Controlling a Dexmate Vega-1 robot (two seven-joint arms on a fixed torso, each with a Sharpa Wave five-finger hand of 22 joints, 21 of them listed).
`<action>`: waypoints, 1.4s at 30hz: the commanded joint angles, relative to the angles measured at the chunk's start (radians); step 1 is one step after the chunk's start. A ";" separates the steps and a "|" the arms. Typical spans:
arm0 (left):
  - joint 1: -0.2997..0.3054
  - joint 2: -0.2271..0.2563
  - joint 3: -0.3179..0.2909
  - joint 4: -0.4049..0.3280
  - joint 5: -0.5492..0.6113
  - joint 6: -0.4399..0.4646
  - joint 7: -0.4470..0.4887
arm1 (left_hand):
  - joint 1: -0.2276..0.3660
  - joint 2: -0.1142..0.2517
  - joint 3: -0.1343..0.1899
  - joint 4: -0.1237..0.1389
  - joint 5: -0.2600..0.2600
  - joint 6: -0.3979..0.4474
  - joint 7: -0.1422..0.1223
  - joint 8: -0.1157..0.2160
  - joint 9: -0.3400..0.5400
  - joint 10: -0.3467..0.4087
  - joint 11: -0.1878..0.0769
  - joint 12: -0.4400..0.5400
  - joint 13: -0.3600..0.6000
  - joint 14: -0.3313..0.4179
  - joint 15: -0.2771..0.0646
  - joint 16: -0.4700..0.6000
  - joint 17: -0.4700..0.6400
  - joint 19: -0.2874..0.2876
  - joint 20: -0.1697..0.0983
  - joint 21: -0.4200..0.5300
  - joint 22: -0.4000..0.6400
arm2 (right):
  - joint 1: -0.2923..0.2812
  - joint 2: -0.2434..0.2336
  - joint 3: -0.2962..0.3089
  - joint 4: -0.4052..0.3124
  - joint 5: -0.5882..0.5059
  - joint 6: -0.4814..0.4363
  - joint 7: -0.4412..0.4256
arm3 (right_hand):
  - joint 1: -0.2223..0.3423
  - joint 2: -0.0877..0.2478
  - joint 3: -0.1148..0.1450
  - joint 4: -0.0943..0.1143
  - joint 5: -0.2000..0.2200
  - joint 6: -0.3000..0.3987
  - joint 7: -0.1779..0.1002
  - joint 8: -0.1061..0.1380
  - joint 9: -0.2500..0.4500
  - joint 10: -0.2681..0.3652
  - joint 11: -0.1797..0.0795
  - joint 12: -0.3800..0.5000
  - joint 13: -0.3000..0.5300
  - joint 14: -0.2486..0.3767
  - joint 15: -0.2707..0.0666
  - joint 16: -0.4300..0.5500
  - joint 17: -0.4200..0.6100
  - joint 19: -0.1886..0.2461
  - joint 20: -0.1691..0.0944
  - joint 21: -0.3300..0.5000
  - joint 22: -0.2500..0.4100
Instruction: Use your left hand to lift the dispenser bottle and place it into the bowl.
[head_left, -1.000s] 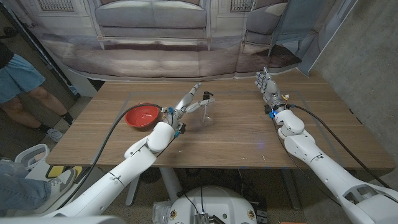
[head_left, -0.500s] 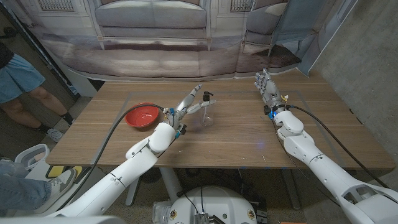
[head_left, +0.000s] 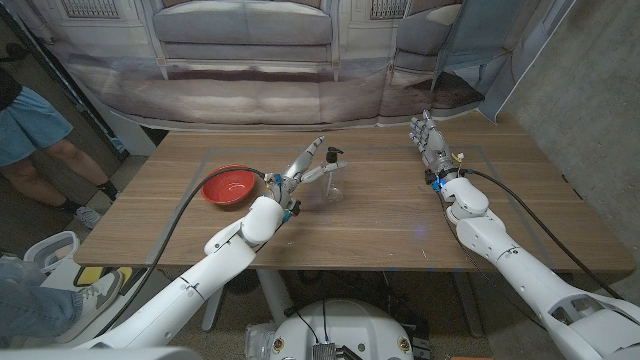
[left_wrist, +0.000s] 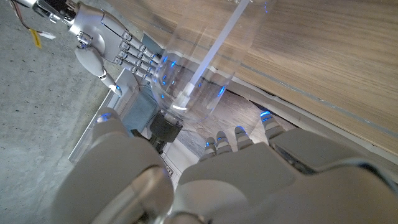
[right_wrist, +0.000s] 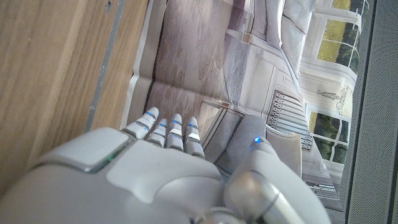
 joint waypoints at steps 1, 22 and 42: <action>-0.023 -0.014 0.013 0.015 0.016 0.027 -0.015 | 0.013 0.001 -0.006 -0.002 0.009 0.003 0.001 0.004 0.003 0.002 -0.003 0.004 0.002 -0.004 0.005 0.003 0.003 -0.004 0.005 -0.001 0.001 | 0.013 0.004 0.002 0.028 0.007 0.007 0.014 | 0.000 0.011 0.000 -0.001 -0.005 0.004 -0.004 -0.002 0.003 0.006 -0.002 0.000 0.002 0.007 0.005 0.001 0.005 0.009 -0.004 -0.003 0.002; -0.031 -0.040 0.022 0.036 0.031 0.037 -0.002 | 0.063 0.035 0.005 -0.010 0.024 0.052 -0.001 0.020 0.004 0.015 -0.014 0.009 0.003 0.013 -0.001 0.008 0.003 0.014 0.002 0.005 0.002 | 0.034 0.018 -0.006 0.068 0.010 0.011 0.032 | -0.001 0.012 -0.001 -0.003 -0.005 0.005 -0.005 -0.002 0.003 0.007 -0.002 -0.001 0.003 0.008 0.006 0.001 0.005 0.009 -0.004 -0.003 0.002; -0.048 -0.069 0.034 0.067 0.036 0.036 0.005 | 0.261 0.152 0.089 -0.032 0.022 0.181 0.000 0.056 0.015 0.083 -0.039 0.027 0.005 0.097 -0.027 0.023 0.004 0.101 0.001 0.029 0.005 | 0.034 0.019 -0.001 0.083 0.018 0.014 0.033 | -0.002 0.012 -0.004 -0.004 -0.005 0.003 -0.006 -0.003 0.003 0.008 -0.004 -0.002 0.003 0.012 0.006 0.002 0.005 0.010 -0.004 -0.003 0.003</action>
